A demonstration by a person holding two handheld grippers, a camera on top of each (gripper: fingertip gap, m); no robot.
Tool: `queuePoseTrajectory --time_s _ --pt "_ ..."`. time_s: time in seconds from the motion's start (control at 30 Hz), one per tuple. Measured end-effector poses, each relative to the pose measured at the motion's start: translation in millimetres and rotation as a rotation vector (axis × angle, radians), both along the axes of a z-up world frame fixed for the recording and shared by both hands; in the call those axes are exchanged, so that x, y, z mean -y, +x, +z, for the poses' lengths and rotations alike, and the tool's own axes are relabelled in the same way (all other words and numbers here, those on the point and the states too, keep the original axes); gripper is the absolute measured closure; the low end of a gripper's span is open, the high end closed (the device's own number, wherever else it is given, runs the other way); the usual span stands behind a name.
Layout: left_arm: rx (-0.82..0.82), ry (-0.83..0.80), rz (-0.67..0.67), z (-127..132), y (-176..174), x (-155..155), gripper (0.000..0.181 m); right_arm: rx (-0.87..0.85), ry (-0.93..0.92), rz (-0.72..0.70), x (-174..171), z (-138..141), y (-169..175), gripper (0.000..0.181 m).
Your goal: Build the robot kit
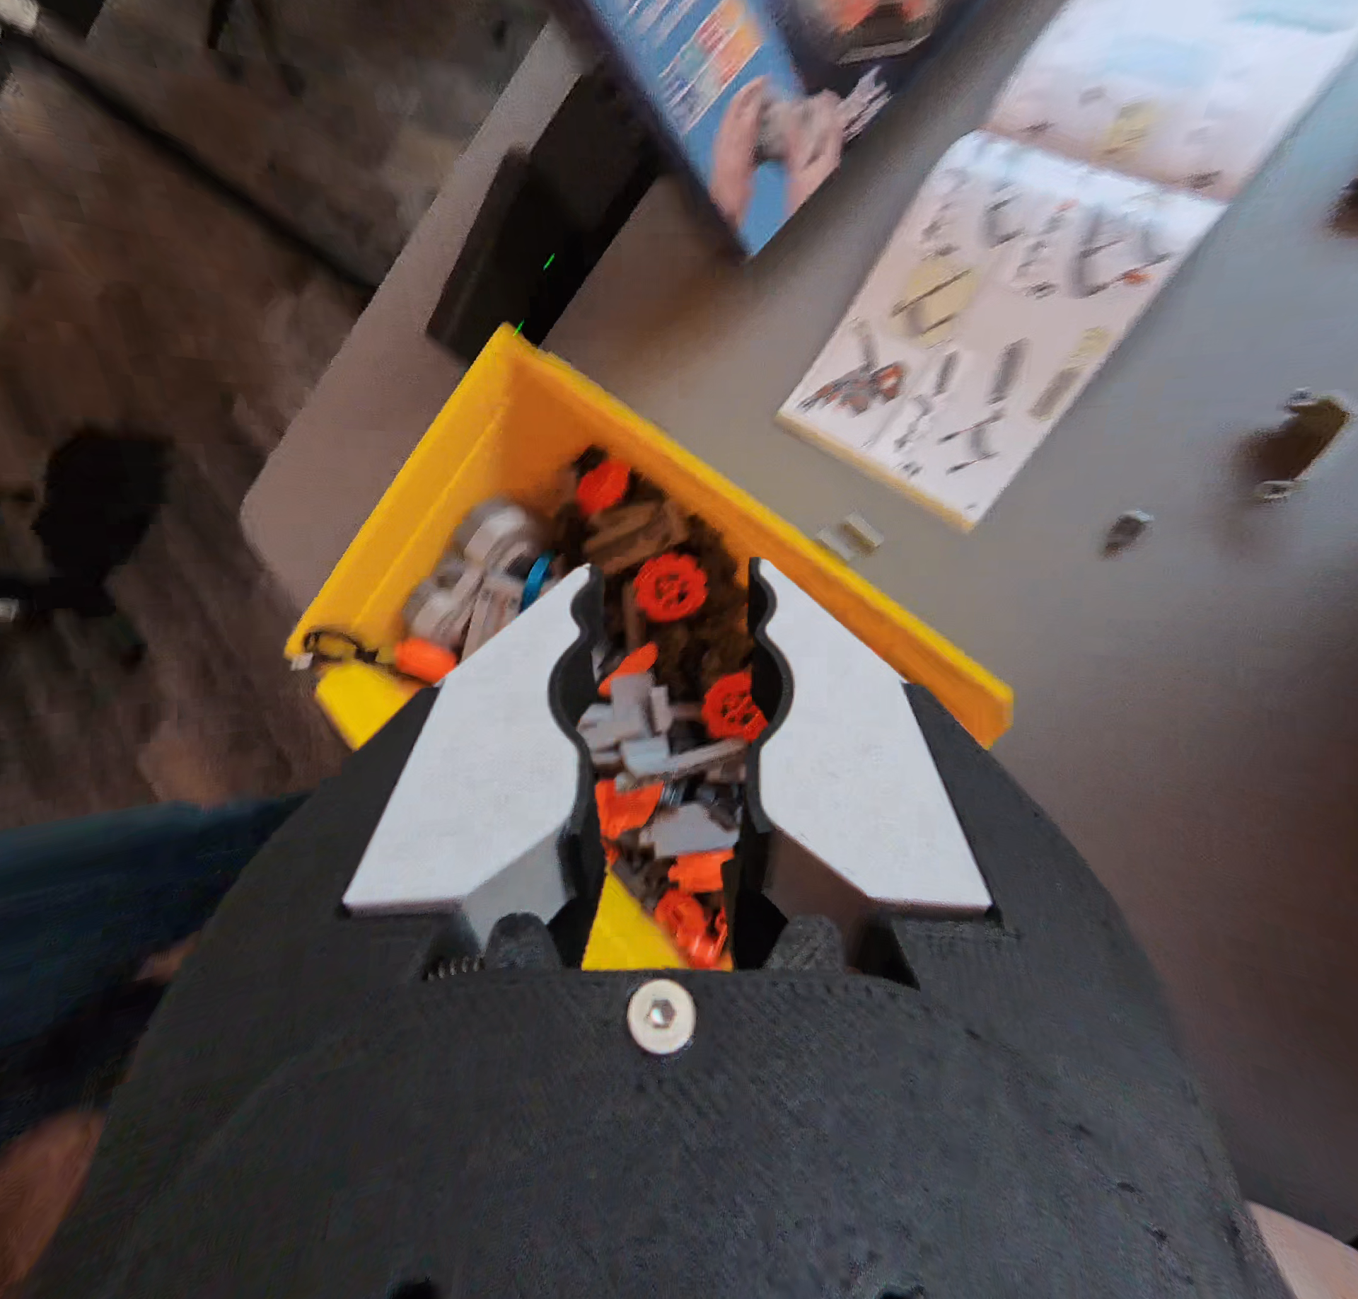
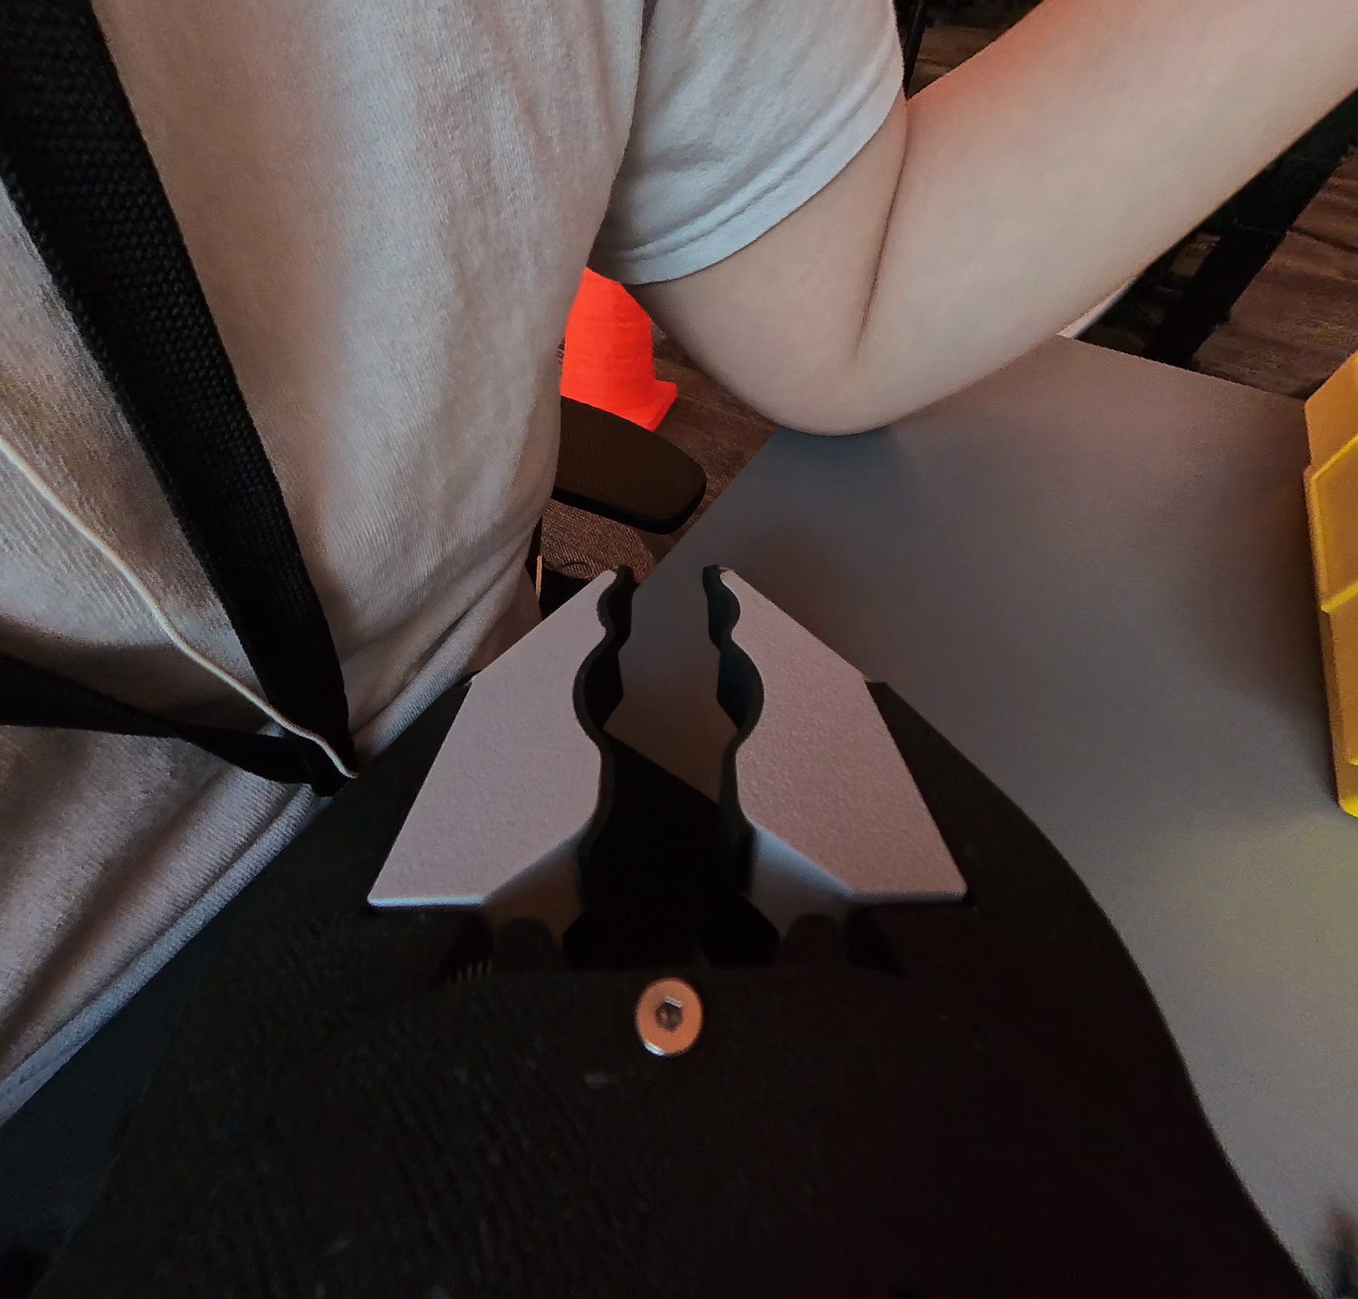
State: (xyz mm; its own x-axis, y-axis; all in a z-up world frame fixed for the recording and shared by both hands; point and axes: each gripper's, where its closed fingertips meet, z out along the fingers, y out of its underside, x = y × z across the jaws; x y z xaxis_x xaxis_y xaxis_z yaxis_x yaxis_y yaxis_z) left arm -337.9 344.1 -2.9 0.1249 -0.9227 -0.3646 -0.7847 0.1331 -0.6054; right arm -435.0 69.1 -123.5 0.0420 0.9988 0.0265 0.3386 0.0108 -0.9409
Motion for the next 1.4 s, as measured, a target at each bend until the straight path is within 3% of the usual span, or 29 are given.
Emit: queuePoseTrajectory --time_s 0.2,0.5,0.87,1.03,1.2,1.4 --pt "-0.124 -0.070 0.202 -30 -39 -43 0.144 0.011 0.006 -0.074 -14 -2 4 0.163" --pt "-0.241 -0.179 0.178 -80 -22 -56 0.144 0.009 -0.003 -0.153 -28 -1 10 0.164" --pt "-0.278 -0.263 0.182 -109 -14 -62 0.146 0.012 -0.010 -0.218 -40 -2 15 0.165" --pt "-0.256 -0.422 0.061 -119 4 -32 0.152 0.006 -0.027 -0.229 -42 -2 16 0.165" --pt "-0.485 -0.322 -0.025 -151 -21 -31 0.168 0.005 -0.035 -0.233 -43 -2 16 0.165" --pt "-0.407 -0.302 -0.122 -151 -6 -30 0.167 0.000 -0.040 -0.236 -44 -2 17 0.165"
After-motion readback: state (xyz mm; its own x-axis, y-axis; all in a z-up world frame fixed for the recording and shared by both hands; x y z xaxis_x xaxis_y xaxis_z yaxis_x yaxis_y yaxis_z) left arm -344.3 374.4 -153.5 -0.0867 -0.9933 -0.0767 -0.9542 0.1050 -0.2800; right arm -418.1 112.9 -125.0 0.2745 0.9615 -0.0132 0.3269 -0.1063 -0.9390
